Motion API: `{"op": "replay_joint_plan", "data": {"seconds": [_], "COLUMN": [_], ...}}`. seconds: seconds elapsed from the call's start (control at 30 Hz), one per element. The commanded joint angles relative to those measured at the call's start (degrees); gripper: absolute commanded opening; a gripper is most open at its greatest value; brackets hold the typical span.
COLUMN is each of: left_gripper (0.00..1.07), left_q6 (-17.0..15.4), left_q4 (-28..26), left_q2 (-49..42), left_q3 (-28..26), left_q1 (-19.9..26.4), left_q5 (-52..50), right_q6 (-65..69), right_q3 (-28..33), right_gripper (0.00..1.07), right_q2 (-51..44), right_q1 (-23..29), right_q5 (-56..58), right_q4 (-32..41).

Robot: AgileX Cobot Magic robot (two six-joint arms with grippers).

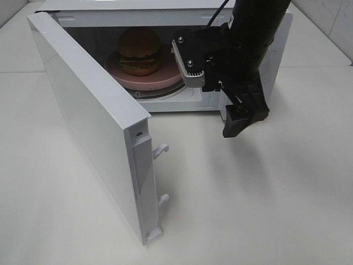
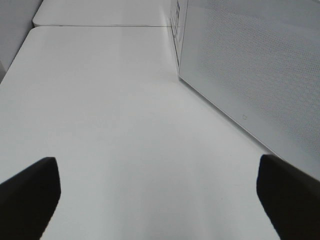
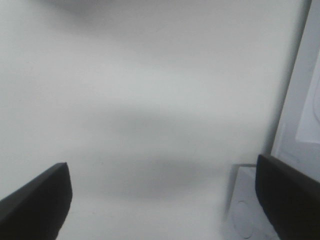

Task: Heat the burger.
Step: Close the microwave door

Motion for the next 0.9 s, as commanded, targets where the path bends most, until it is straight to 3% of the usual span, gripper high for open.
{"op": "replay_joint_plan", "data": {"seconds": [0.03,0.47,0.67,0.73,0.9], "left_gripper": [1.00,1.00,1.00,1.00,1.00], "left_q6": [0.1,0.1,0.1,0.1,0.1], "left_q4": [-0.4,-0.4,-0.4,-0.4,-0.4], "left_q2": [-0.9,-0.9,-0.9,-0.9,-0.9], "left_q3": [0.1,0.1,0.1,0.1,0.1], "left_q1": [0.0,0.0,0.0,0.0,0.0], "left_q5": [-0.5,-0.5,-0.5,-0.5,-0.5], "right_q6": [3.2,13.4,23.5,33.3,42.5], "right_q3": [5.2,14.8,16.5,16.6,16.6], "right_gripper": [0.97,0.97,0.97,0.97,0.97], "right_q2": [-5.3,-16.4,-19.7,-20.6,-20.6], "right_q1": [-0.2,-1.7,-7.0,-11.5,-16.9], "right_q5": [2.3,3.7,6.5,7.6,7.2], "right_q4": [0.0,-1.5,-2.4,-2.9,-3.6]}}
